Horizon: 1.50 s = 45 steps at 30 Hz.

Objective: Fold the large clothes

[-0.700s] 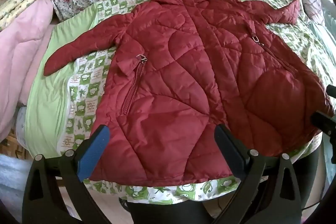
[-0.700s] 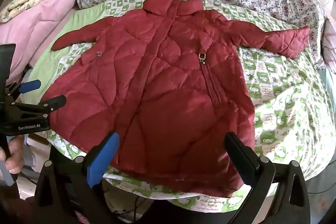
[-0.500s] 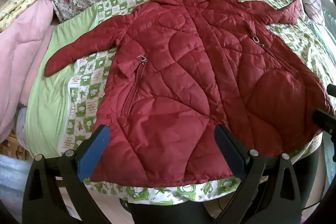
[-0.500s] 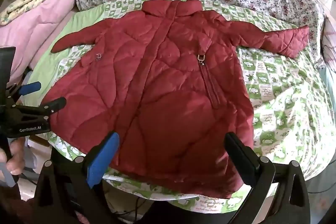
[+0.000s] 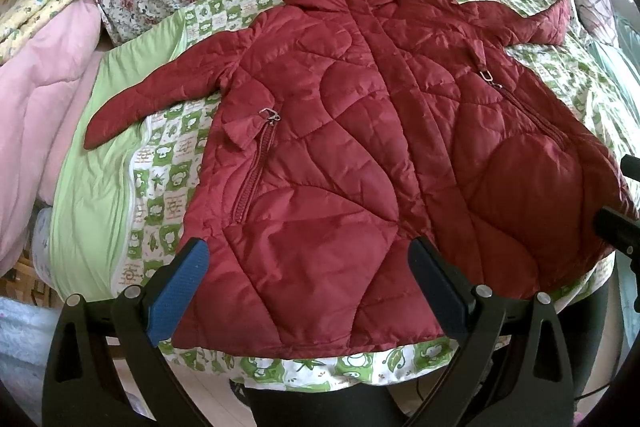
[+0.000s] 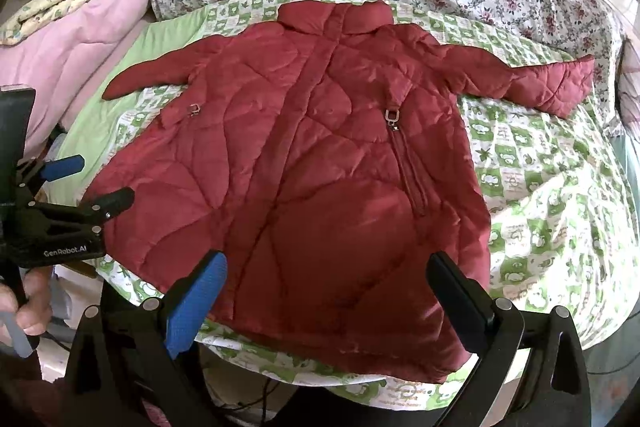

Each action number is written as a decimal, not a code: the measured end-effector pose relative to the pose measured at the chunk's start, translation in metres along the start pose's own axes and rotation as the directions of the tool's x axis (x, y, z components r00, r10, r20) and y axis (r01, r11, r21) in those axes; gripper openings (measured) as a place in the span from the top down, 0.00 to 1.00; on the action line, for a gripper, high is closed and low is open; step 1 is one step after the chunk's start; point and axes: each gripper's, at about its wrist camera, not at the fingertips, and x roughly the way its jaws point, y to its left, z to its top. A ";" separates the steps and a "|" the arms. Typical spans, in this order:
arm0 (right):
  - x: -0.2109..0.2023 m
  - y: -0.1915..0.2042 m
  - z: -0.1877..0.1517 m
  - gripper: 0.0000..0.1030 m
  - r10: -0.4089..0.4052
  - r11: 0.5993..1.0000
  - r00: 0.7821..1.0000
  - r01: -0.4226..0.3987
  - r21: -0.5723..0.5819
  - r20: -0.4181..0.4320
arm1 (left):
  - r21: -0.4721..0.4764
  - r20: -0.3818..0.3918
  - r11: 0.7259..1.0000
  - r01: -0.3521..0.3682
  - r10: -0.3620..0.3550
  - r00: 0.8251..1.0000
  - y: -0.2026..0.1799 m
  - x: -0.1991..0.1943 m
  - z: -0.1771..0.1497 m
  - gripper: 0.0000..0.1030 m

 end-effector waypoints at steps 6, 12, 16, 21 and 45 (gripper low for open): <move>0.001 0.001 -0.001 0.02 -0.019 1.000 1.000 0.019 -0.012 -0.002 | 0.013 -0.040 1.000 -0.010 0.011 0.999 0.000 0.001 0.001 0.03; 0.000 0.001 -0.001 0.02 -0.018 1.000 1.000 0.018 -0.011 -0.006 | 0.028 -0.072 0.999 -0.016 0.018 0.997 0.001 0.002 0.002 0.03; 0.001 0.000 0.000 0.02 -0.017 1.000 0.999 0.016 -0.008 -0.030 | 0.031 -0.087 0.999 -0.011 0.013 0.996 0.001 0.003 0.002 0.03; 0.000 0.000 0.000 0.02 -0.005 1.000 1.000 0.005 -0.008 -0.016 | 0.006 -0.014 1.000 0.001 0.000 1.000 0.000 0.003 0.000 0.03; 0.007 -0.044 0.021 0.02 -0.064 0.996 0.997 0.061 0.068 0.042 | -0.059 -0.031 0.994 0.096 -0.098 0.995 0.012 0.027 0.020 0.03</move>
